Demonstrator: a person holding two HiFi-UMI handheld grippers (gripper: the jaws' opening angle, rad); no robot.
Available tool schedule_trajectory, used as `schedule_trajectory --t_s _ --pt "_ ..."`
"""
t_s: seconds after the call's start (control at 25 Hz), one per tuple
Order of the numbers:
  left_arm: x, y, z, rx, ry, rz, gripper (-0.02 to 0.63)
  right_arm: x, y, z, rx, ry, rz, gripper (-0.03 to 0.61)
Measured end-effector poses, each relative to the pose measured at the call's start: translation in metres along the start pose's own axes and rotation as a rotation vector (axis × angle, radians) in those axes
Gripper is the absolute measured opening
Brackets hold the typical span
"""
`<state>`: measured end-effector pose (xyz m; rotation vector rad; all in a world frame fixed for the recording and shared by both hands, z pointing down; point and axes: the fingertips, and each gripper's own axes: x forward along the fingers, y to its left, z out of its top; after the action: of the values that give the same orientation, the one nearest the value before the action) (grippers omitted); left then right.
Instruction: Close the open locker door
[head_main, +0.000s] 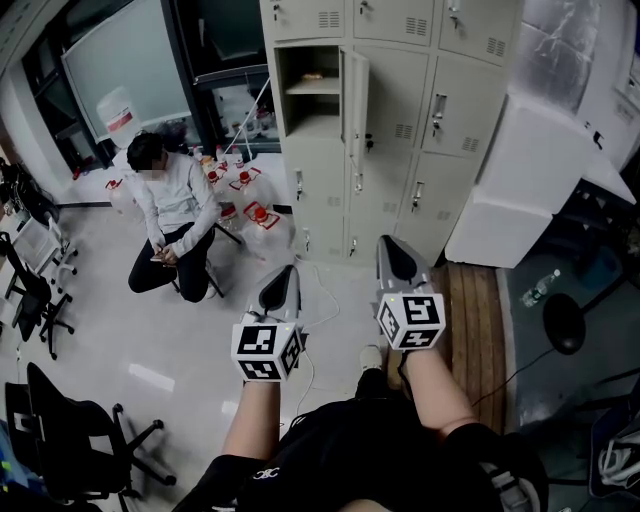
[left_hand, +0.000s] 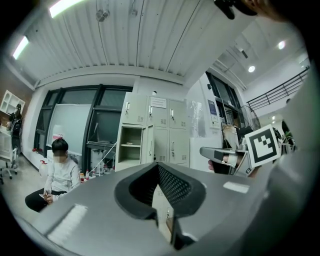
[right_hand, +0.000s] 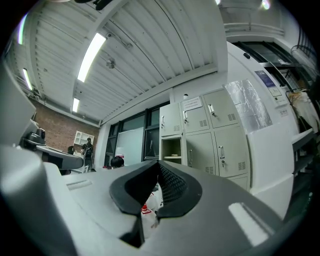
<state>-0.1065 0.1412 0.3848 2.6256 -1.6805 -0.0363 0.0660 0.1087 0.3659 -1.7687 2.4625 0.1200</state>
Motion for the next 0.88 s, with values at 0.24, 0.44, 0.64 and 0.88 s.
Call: schedule_trajectory --t_s 0.24,0.44,0.64,0.88 --pt "0.062 0.013 -0.008 0.001 0.007 0.010 0.000 0.052 -0.035 -0.017 0.019 -0.001 0.006 0.011" --pt "0.139 0.020 -0.001 0.022 -0.001 0.025 0.000 0.118 -0.080 -0.019 0.036 -0.008 0.023 0.011" --pt "0.220 0.030 0.016 0.053 0.004 0.051 0.000 0.187 -0.121 -0.011 0.031 -0.019 0.060 0.011" --pt "0.301 0.039 0.027 0.062 0.017 0.085 0.000 0.256 -0.163 -0.001 0.034 -0.026 0.106 0.011"
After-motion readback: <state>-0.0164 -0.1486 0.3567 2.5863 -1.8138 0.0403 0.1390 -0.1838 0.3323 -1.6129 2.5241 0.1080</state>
